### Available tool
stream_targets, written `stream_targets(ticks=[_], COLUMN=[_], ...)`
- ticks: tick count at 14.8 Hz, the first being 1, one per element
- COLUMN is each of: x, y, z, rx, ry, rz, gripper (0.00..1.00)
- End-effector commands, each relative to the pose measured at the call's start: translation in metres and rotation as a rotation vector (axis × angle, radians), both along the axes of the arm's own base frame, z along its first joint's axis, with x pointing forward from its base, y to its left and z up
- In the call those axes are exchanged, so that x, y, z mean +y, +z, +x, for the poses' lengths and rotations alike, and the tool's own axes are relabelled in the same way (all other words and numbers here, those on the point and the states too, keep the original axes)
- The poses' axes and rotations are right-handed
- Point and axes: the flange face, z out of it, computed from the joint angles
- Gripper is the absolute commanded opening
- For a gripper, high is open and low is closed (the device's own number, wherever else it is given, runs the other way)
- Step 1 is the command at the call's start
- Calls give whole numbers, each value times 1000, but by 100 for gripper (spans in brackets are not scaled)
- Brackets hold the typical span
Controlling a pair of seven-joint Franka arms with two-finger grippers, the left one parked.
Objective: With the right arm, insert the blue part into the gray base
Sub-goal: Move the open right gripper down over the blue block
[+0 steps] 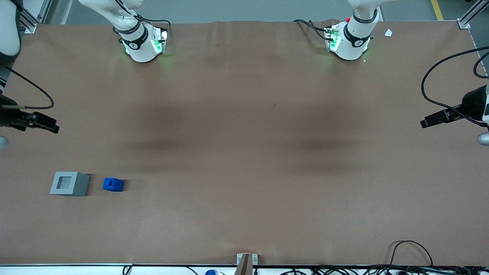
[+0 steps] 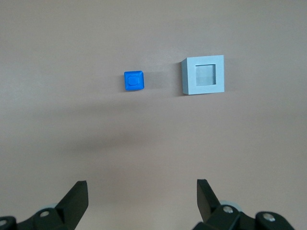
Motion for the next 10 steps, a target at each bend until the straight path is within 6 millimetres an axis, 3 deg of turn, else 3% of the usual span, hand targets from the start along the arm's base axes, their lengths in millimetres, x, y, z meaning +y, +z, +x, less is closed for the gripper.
stream_targets(ticks=[1, 5, 10], x=[12, 10, 8], y=[-21, -81, -136], z=[12, 43, 67], rx=[-2, -4, -22], ry=[-3, -22, -25], rz=[33, 83, 74], gripper=[100, 100, 100])
